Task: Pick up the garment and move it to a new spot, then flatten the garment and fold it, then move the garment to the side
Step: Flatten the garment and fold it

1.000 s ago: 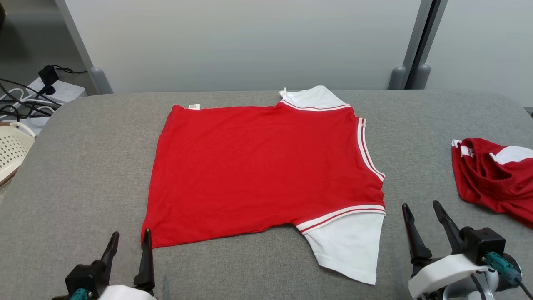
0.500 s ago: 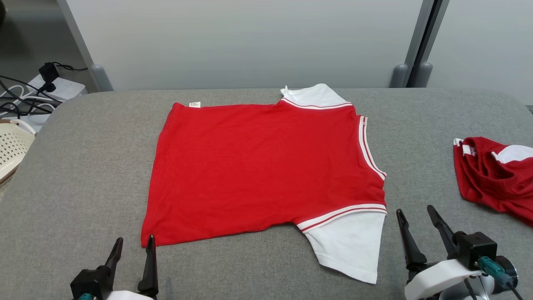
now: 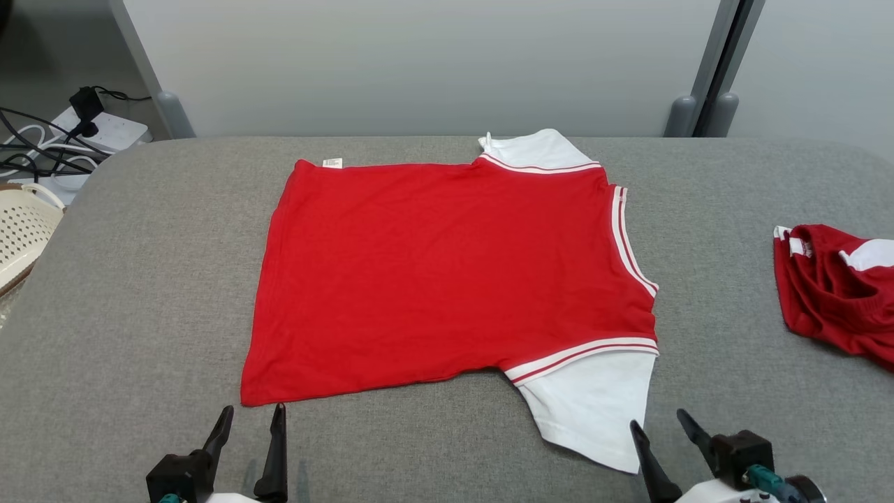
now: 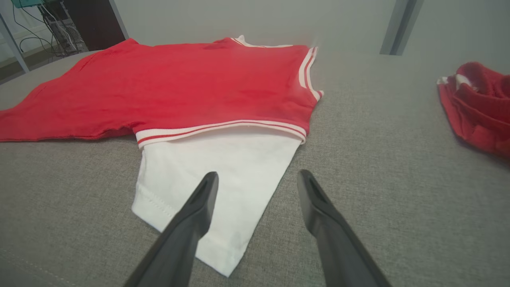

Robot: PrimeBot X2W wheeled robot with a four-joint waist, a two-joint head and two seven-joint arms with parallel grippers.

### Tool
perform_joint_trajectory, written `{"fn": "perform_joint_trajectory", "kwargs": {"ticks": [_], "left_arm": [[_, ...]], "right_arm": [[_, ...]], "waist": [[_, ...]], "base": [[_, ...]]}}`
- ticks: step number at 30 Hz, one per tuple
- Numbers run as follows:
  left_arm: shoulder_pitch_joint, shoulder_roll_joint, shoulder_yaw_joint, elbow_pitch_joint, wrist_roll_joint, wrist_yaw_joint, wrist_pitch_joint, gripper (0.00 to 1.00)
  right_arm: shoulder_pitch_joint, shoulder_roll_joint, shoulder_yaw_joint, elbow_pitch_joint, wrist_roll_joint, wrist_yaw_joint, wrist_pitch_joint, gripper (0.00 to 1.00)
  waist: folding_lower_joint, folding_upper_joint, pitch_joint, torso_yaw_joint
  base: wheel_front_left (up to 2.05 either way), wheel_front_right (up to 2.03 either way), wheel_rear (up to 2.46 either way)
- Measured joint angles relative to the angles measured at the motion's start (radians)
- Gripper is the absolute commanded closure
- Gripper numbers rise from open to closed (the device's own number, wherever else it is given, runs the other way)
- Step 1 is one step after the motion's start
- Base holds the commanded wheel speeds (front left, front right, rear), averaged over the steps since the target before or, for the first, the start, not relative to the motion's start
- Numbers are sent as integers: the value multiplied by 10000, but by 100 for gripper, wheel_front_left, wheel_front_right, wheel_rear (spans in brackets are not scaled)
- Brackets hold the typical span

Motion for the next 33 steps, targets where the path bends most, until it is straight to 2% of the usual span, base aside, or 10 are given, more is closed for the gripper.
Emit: {"fn": "perform_joint_trajectory", "kwargs": {"ticks": [6, 23, 26, 28, 30, 31, 32, 33], "left_arm": [[-1, 6, -232, -6, -56, -15, 0, 0], [-76, 10, -318, 23, -249, -86, 0, 0], [-95, 10, -318, 42, -251, -86, 0, 0], [-102, 12, -316, 54, -251, -86, 0, 0], [-105, 10, -318, 63, -253, -88, 0, 0], [-105, 10, -316, 67, -255, -88, 0, 0], [-106, 10, -316, 73, -268, -88, 0, 0], [-106, 10, -316, 75, -303, -88, 0, 0]], "right_arm": [[-144, 10, 523, 1350, 10, 0, 2, 0], [-855, 38, 851, 2364, 295, 0, -82, 0], [-983, 17, 1020, 2556, 339, 0, -92, 14], [-1101, 10, 1191, 2754, 407, 0, -178, 53], [-1236, 10, 1329, 2963, 577, 2, -196, 66], [-1298, 12, 1377, 3041, 644, 4, -211, 89], [-1351, 13, 1407, 3087, 706, 8, -209, 100], [-1384, 8, 1430, 3112, 771, 54, -209, 100]], "waist": [[1, 0, 207, 141], [0, 0, 636, 346], [0, 0, 665, 350], [0, 0, 681, 356], [0, 0, 701, 356], [0, 0, 709, 354], [0, 0, 717, 350], [0, 0, 726, 343]], "base": [[0, 0, 0], [0, 0, 0], [0, 0, 0], [0, 0, 0], [0, 0, 0], [0, 0, 0], [0, 0, 0], [0, 0, 0]]}}
